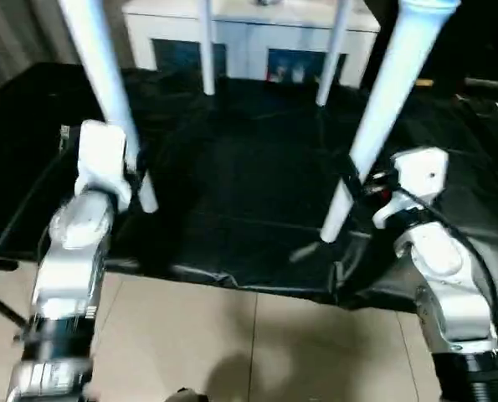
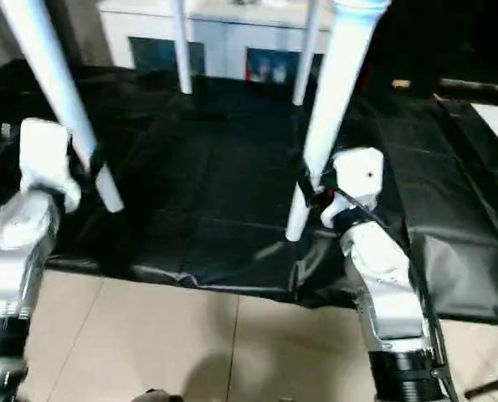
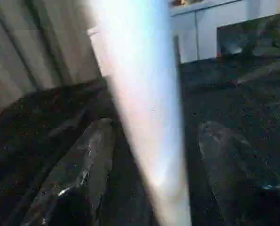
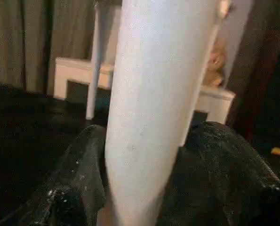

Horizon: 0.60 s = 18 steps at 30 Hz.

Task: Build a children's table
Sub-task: Flip table

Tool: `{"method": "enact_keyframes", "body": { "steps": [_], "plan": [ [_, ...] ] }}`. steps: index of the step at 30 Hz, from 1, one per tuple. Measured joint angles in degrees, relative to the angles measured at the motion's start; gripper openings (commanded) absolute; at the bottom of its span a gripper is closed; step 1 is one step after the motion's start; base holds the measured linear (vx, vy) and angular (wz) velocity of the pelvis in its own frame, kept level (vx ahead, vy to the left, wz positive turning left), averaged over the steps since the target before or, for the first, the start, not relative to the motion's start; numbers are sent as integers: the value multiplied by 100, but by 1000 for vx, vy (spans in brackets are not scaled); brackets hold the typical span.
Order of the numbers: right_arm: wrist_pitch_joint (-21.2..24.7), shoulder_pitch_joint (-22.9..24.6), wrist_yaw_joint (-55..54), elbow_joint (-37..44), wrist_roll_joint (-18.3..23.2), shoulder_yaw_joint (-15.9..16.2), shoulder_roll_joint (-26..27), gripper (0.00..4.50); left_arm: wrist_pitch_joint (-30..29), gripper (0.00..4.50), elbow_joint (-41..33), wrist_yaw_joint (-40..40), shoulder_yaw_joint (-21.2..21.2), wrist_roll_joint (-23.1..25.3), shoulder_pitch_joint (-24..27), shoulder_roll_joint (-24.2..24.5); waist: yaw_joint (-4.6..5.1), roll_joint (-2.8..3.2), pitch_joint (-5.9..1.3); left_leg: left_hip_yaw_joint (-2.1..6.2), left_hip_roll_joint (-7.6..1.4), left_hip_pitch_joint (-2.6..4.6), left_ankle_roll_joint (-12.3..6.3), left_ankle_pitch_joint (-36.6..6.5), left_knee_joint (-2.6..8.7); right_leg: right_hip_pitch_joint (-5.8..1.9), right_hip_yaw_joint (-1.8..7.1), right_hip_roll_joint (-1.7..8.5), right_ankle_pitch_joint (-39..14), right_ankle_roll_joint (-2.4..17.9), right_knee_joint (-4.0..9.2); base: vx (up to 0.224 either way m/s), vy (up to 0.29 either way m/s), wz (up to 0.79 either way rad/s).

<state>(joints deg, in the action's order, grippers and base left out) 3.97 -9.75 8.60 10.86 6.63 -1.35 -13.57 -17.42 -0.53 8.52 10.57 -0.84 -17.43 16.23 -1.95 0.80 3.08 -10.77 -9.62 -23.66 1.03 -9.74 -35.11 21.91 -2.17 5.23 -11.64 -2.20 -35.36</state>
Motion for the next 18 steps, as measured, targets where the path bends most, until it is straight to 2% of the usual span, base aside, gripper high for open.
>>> {"method": "enact_keyframes", "body": {
  "steps": [1, 3, 5, 7, 9, 12, 15, 18],
  "plan": [
    [-93, 240, -13, 173, -7, -14, 12, 362, 108, 352, -90, -7, 161, -89, 198, -93, -7, 0, 0, -2, 1, 0, 1, 1, 20, -3, -3, -1, 0, 0, 22, 0, 0, 0],
    [-184, 426, -8, 263, -16, -50, 25, 366, 234, 361, -106, -1, 380, -243, 390, -143, -11, 0, 0, -2, 0, -17, 5, 4, 24, 7, -6, -3, 1, 1, 30, 0, 0, 0],
    [-263, 733, 16, 646, -12, -53, 102, 366, 455, 361, -418, 94, 544, -535, 700, -316, -22, 21, -10, -2, 0, -19, 4, 3, 26, 3, -5, -3, 1, 1, 47, 0, 0, 0],
    [-289, 1178, 87, 1113, 58, -24, 156, 366, 627, 361, -874, 210, 548, -840, 1192, -518, -27, 36, -23, -5, 1, -20, 1, 1, 29, -1, -5, -2, -3, 0, 61, 0, 0, 0],
    [-223, 1501, 175, 1327, 105, 10, 138, 366, 544, 361, -1189, 306, 492, -1022, 1576, -649, -18, 38, -25, -7, 1, -15, 1, 1, 34, -3, -5, -2, -3, -1, 65, 0, 0, 0],
    [120, 1837, 209, 1537, 268, 137, 48, 366, 298, 361, -1739, 347, 311, -1186, 1961, -789, -13, 38, -24, -9, 6, 33, 3, 1, 57, -9, 2, -2, -29, -45, 67, 0, 0, 0],
    [915, 2030, 163, 1590, 498, 185, 128, 366, -56, 361, -2051, 316, -93, -1078, 2186, -802, -1, 34, -35, 0, 7, 79, 5, 0, 71, -19, -2, -2, -44, -68, 69, 0, 0, 0],
    [1350, 2090, 6, 1532, 369, 192, 236, 366, -147, 361, -2051, 218, -370, -823, 2280, -854, 41, 36, -27, 24, 11, 77, 6, 0, 72, -1, -12, -2, -45, -70, 79, 0, 0, 0]
  ]
}}
